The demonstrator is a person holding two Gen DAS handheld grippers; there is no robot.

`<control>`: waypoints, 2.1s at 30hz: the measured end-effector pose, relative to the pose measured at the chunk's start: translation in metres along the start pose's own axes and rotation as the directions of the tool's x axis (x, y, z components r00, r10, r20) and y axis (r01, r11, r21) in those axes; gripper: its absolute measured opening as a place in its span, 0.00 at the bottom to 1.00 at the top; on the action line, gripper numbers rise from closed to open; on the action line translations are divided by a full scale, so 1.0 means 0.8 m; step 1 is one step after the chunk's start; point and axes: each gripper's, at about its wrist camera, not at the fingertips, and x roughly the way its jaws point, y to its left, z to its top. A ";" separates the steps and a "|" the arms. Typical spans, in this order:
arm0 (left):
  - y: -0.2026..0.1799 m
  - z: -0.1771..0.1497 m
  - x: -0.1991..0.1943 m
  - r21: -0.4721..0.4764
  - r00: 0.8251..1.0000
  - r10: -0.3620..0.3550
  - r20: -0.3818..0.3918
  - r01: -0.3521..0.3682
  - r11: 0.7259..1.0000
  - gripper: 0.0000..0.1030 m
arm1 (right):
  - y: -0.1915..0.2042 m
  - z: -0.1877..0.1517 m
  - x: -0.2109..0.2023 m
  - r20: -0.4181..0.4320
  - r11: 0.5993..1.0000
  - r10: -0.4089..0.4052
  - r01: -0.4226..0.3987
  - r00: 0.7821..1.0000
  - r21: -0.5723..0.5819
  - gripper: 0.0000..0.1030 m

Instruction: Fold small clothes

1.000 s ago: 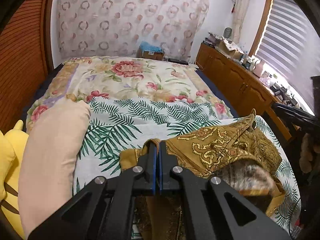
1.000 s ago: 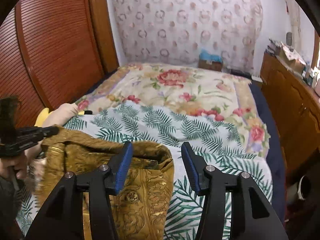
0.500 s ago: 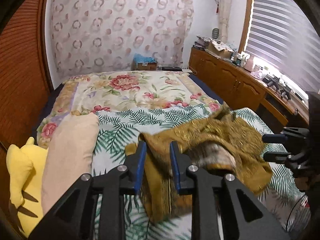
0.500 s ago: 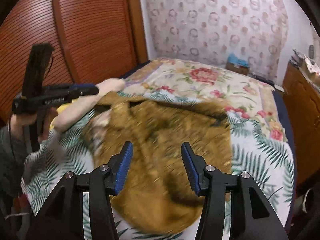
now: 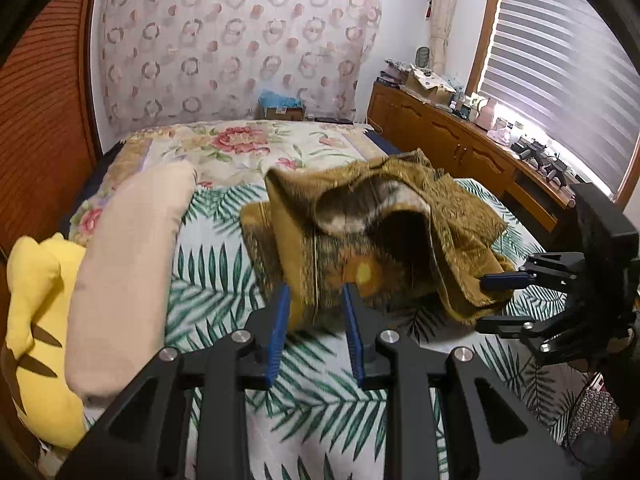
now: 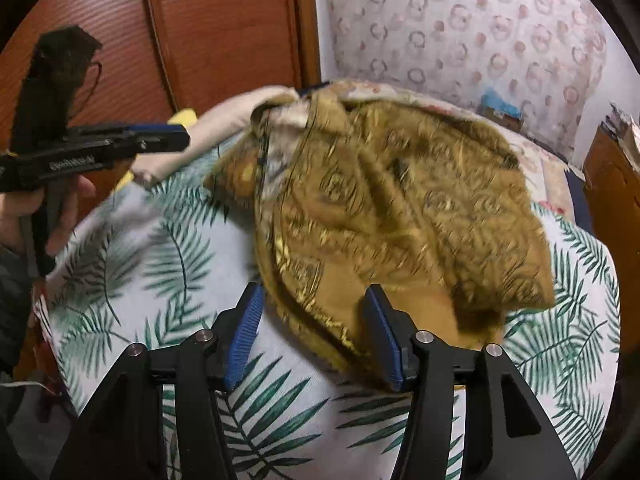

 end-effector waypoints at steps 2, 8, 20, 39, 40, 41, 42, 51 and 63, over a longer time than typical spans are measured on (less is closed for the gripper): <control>0.002 -0.009 0.004 -0.010 1.000 -0.004 -0.009 0.004 1.000 0.24 | 0.005 -0.006 0.012 -0.027 1.000 -0.023 0.022 0.999 -0.021 0.53; 0.003 -0.020 0.008 -0.018 1.000 -0.005 -0.028 0.004 1.000 0.24 | 0.007 -0.021 0.036 -0.067 0.997 -0.069 0.067 0.995 -0.031 0.53; -0.008 0.000 0.015 0.010 1.000 0.017 -0.013 -0.017 1.000 0.24 | -0.016 -0.022 0.006 0.030 0.995 -0.093 0.094 0.995 -0.024 0.01; 0.037 0.088 0.109 -0.042 0.997 0.038 -0.072 -0.041 0.998 0.24 | -0.192 0.101 0.024 0.080 0.963 -0.245 0.232 0.966 0.138 0.01; 0.040 0.090 0.114 -0.043 0.996 0.041 -0.078 -0.044 0.998 0.24 | -0.195 0.099 0.031 0.065 0.963 -0.243 0.233 0.968 0.138 0.01; 0.044 0.094 0.121 -0.045 0.995 0.047 -0.086 -0.051 0.998 0.24 | -0.196 0.097 0.035 0.056 0.963 -0.237 0.227 0.970 0.142 0.01; 0.047 0.095 0.125 -0.047 0.995 0.048 -0.091 -0.053 0.997 0.24 | -0.199 0.095 0.038 0.046 0.965 -0.223 0.214 0.974 0.149 0.01; 0.069 0.089 0.161 -0.092 0.987 0.057 -0.148 -0.071 0.993 0.24 | -0.207 0.092 0.016 0.074 0.953 -0.240 0.220 0.968 0.210 0.58; 0.060 0.080 0.176 -0.042 0.981 0.104 -0.166 -0.113 0.993 0.29 | -0.204 0.070 0.051 -0.007 0.962 -0.165 0.163 0.986 0.219 0.66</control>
